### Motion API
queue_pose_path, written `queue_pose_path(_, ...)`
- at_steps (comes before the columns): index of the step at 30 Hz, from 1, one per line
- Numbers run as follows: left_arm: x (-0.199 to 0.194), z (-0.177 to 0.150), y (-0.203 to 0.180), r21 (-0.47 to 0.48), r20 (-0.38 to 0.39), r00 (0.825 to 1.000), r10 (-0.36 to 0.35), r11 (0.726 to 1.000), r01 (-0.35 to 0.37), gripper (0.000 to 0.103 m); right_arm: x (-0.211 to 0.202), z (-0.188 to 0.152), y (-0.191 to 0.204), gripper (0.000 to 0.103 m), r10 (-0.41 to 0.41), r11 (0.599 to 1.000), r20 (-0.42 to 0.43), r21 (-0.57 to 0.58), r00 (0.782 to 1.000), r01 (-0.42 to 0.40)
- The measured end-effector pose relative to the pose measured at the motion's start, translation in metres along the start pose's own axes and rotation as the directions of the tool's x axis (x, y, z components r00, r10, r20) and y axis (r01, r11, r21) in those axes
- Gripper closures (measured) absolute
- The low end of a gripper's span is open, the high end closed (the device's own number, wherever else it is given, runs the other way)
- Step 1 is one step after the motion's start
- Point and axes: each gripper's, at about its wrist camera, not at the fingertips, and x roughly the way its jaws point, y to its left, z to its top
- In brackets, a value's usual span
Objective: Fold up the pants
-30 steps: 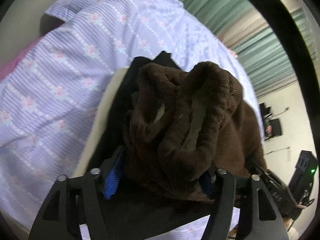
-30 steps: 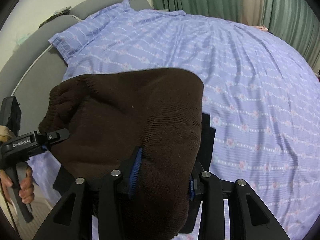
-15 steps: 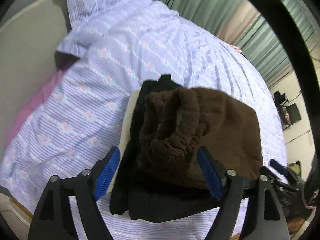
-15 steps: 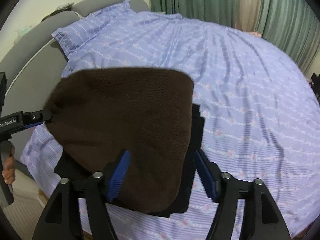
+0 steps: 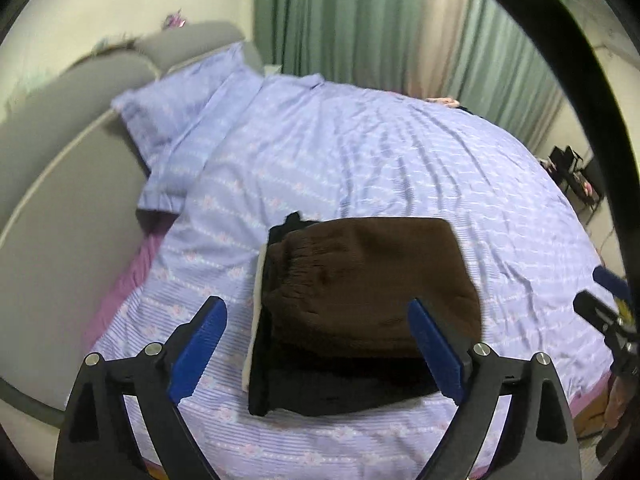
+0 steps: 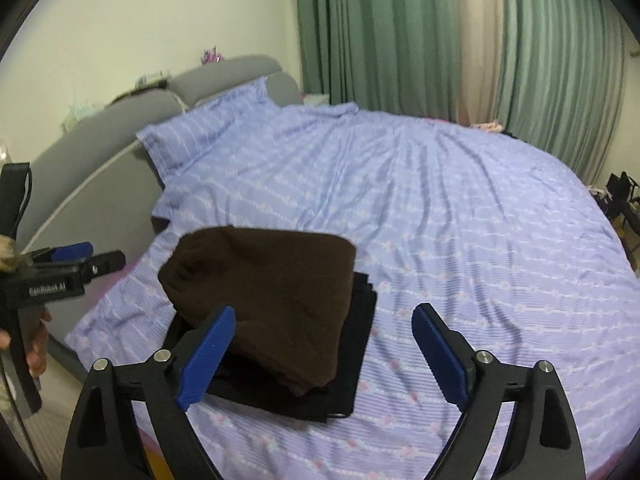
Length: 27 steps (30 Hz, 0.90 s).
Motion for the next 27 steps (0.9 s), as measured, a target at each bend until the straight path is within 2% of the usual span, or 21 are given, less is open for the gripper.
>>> queue_pose_path(5, -0.039, -0.009, -0.047, 0.039, 0.051, 0.997, -0.051, 0.998, 0.049, 0.003, -0.052, -0.005, -0.024, 0.01, -0.023, 0.998, 0.063, 0.065, 0.998, 0.019)
queue_pose_path(11, -0.069, -0.019, -0.103, 0.037, 0.08, 0.992, -0.101, 0.994, 0.098, 0.003, -0.104, -0.015, -0.063, 0.009, -0.066, 0.991, 0.114, 0.12, 0.991, 0.052)
queue_pose_path(20, -0.115, -0.045, -0.218, 0.066, 0.17, 0.981, -0.095, 0.994, 0.085, 0.0, -0.172, -0.046, -0.146, 0.008, -0.118, 0.984, 0.136, 0.146, 0.984, 0.098)
queue_pose_path(27, -0.136, -0.066, -0.302, 0.064, 0.184, 0.975, -0.127, 0.991, 0.117, 0.0, -0.223, -0.074, -0.216, 0.008, -0.122, 0.985, 0.157, 0.144, 0.98, 0.1)
